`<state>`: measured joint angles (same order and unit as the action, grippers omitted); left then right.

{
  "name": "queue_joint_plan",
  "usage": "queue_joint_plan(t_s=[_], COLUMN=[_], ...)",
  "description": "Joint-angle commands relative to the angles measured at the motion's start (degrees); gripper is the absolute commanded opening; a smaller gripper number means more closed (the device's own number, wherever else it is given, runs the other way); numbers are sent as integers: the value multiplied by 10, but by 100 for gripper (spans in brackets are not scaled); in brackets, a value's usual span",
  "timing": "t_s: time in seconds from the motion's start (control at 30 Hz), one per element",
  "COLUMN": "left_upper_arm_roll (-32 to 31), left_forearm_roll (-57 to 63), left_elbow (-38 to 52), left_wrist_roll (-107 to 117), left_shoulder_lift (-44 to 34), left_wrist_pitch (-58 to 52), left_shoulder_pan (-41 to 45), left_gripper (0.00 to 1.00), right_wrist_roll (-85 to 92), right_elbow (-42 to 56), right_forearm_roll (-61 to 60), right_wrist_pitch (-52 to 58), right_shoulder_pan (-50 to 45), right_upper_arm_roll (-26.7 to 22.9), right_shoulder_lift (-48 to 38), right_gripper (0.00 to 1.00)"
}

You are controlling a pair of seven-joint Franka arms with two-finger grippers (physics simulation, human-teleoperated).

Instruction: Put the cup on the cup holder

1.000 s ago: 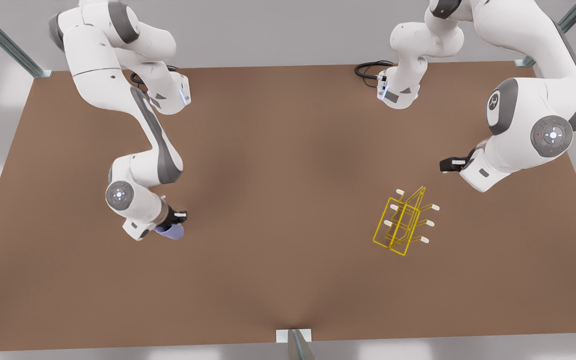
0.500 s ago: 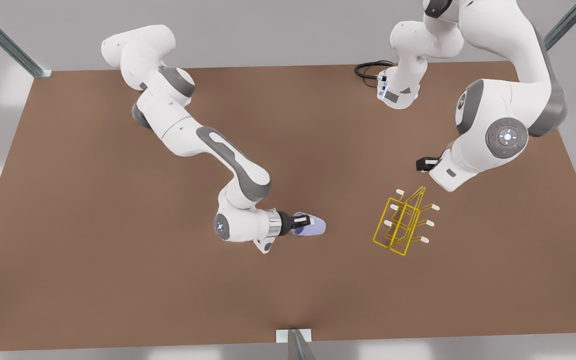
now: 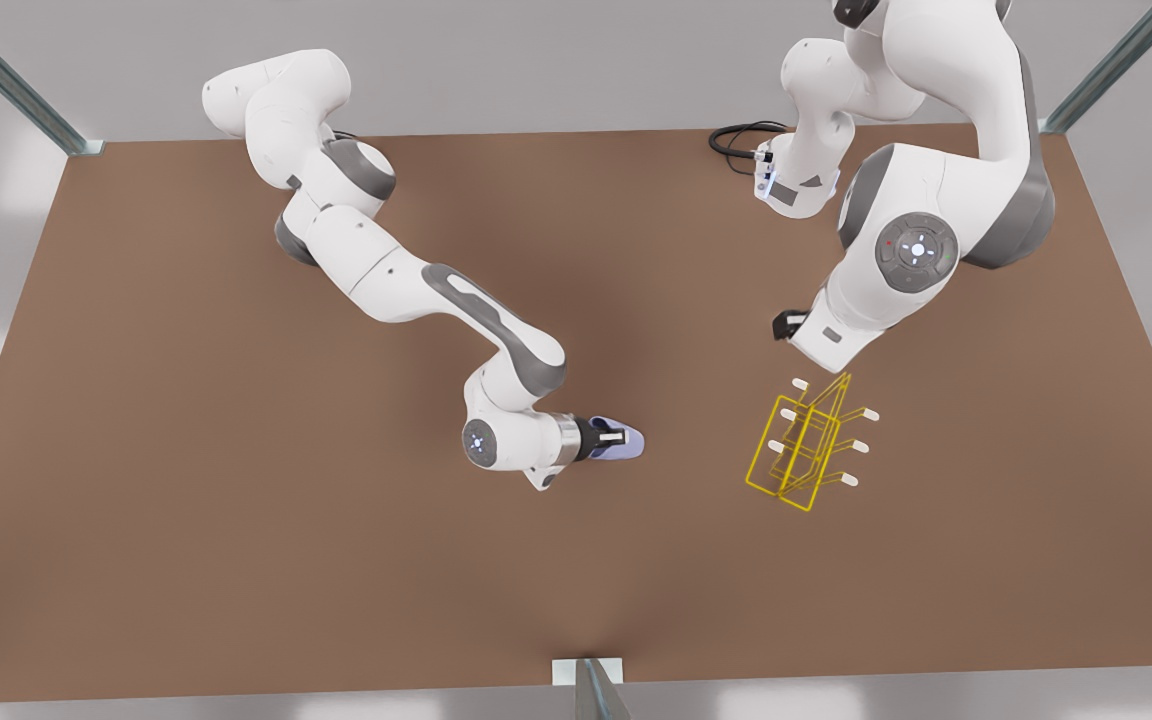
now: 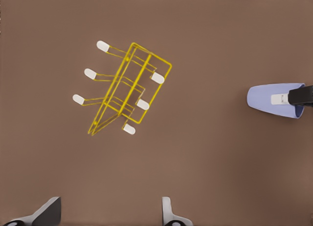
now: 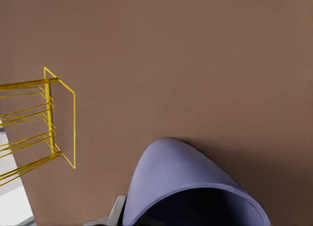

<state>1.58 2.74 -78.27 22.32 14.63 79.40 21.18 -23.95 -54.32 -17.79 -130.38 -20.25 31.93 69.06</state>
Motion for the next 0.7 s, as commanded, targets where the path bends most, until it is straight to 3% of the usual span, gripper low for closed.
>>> queue_joint_plan(t_s=[0.0, 0.13, 0.23, 0.27, 0.43, 0.5, 0.57, 0.63, 0.67], left_upper_arm_roll=[0, 0, 0, 0, 0, 0, -1, -1, -1], left_forearm_roll=[1, 2, 2, 2, 2, 2, -16, -26, -24], left_elbow=[0, -7, -11, -11, -16, -21, -60, -58, -51], left_wrist_roll=[102, 101, 101, 101, 102, 103, 378, 605, 741], left_shoulder_lift=[0, -2, -2, -2, -2, -2, 16, 65, 103], left_wrist_pitch=[8, 14, 20, 20, 25, 30, 129, 196, 226], left_shoulder_pan=[0, 0, 0, 0, 0, 0, 46, 88, 105], left_gripper=[100, 100, 100, 100, 100, 100, 100, 100, 100], right_wrist_roll=[-55, -27, 18, 72, 72, 155, 239, 238, 240], right_elbow=[-1, -39, -69, -67, -4, -32, -95, -174, -165], right_forearm_roll=[1, 34, 47, 45, -12, -13, -1, 101, 122], right_wrist_pitch=[-14, 2, 79, 159, 162, 254, 344, 355, 432], right_shoulder_pan=[6, 29, 40, 47, 64, 109, 130, 166, 195], right_upper_arm_roll=[0, 0, 0, -1, -6, -136, -292, -303, -302], right_shoulder_lift=[-3, -28, -39, -39, -59, -183, -330, -458, -467], right_gripper=[100, 100, 100, 100, 100, 100, 100, 100, 100])
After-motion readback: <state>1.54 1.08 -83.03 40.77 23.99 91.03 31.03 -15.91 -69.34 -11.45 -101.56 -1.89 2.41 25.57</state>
